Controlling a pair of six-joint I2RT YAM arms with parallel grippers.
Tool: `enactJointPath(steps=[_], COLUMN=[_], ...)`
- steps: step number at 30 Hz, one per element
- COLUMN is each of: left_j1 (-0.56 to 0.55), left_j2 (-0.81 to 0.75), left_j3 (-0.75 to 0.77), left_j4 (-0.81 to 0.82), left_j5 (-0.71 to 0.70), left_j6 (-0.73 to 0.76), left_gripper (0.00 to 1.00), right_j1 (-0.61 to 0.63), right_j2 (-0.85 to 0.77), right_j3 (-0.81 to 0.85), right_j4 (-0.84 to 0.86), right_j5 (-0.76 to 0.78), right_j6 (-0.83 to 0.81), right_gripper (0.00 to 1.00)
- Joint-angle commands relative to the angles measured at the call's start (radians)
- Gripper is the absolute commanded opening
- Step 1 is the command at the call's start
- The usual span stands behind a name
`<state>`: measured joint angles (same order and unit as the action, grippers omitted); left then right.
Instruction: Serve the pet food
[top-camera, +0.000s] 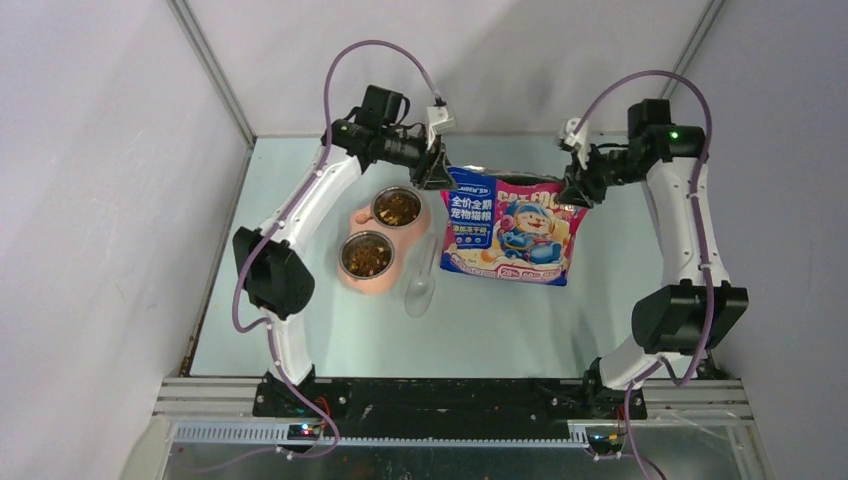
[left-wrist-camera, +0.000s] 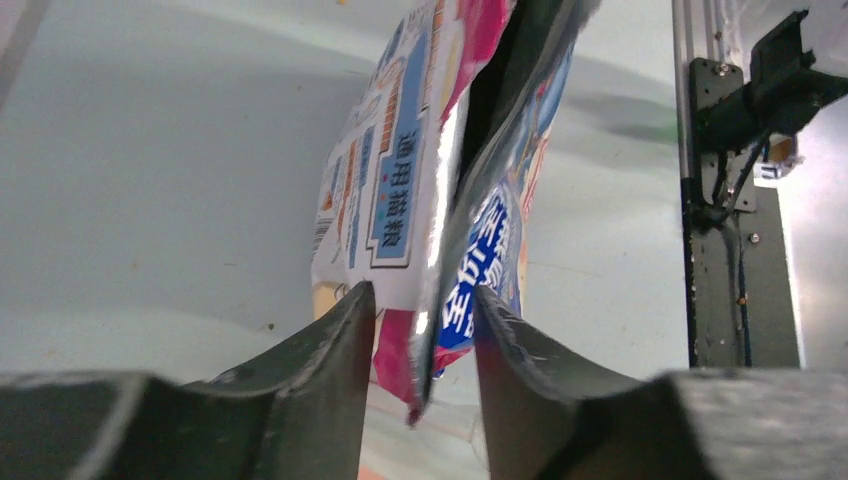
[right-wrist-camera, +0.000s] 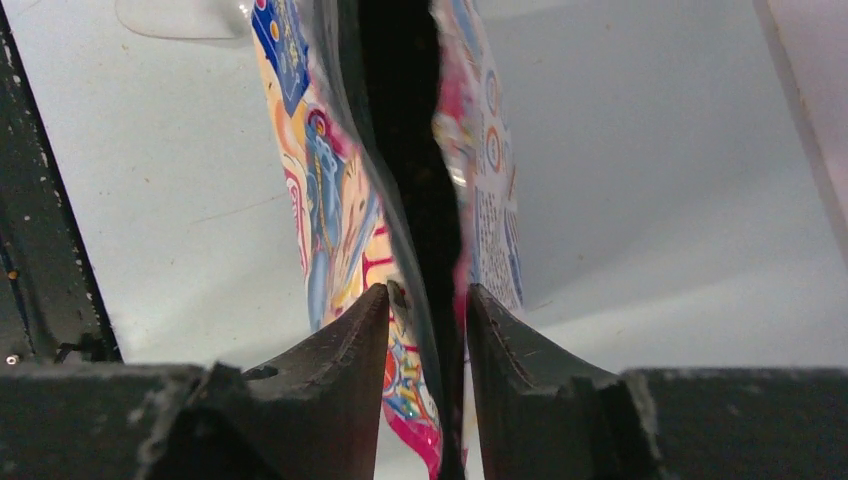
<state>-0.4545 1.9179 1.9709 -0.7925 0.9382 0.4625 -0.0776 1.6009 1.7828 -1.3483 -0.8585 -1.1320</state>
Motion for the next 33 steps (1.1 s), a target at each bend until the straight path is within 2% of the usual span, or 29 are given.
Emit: enactJointPath(steps=[1, 6, 11, 15, 16, 18, 20, 22, 27, 33], left_j1=[-0.038, -0.082, -0.093, -0.089, -0.087, -0.070, -0.043, -0.012, 0.011, -0.005], left_j2=[-0.030, -0.013, -0.008, -0.013, -0.016, -0.022, -0.031, -0.029, -0.032, -0.039], left_j3=[0.111, 0.065, 0.034, 0.042, 0.046, 0.055, 0.055, 0.060, 0.061, 0.052], left_j4=[-0.055, 0.044, 0.079, 0.048, 0.042, 0.030, 0.033, 0.038, 0.030, -0.007], left_j5=[-0.038, -0.104, -0.118, -0.170, -0.178, -0.205, -0.229, -0.245, -0.242, -0.239], left_j6=[0.115, 0.138, 0.136, 0.153, 0.155, 0.135, 0.097, 0.052, 0.016, 0.039], left_gripper=[0.53, 0.56, 0.49, 0.25, 0.16, 0.05, 0.01, 0.00, 0.00, 0.00], right_j1=[0.068, 0.121, 0.132, 0.119, 0.107, 0.074, 0.024, -0.023, -0.074, -0.095], right_j2=[0.050, 0.092, 0.088, 0.085, 0.086, 0.086, 0.075, 0.056, 0.026, -0.006], right_j3=[0.096, 0.123, 0.122, 0.138, 0.145, 0.179, 0.183, 0.168, 0.137, 0.097], right_j4=[0.032, 0.036, 0.050, 0.024, 0.012, -0.032, -0.069, -0.082, -0.071, -0.096], right_j5=[0.057, 0.084, 0.100, 0.117, 0.112, 0.095, 0.067, 0.038, 0.000, 0.075], right_j6=[0.014, 0.022, 0.036, 0.035, 0.033, 0.024, 0.003, -0.014, -0.002, -0.074], right_gripper=[0.38, 0.38, 0.34, 0.23, 0.18, 0.13, 0.06, 0.00, 0.00, 0.00])
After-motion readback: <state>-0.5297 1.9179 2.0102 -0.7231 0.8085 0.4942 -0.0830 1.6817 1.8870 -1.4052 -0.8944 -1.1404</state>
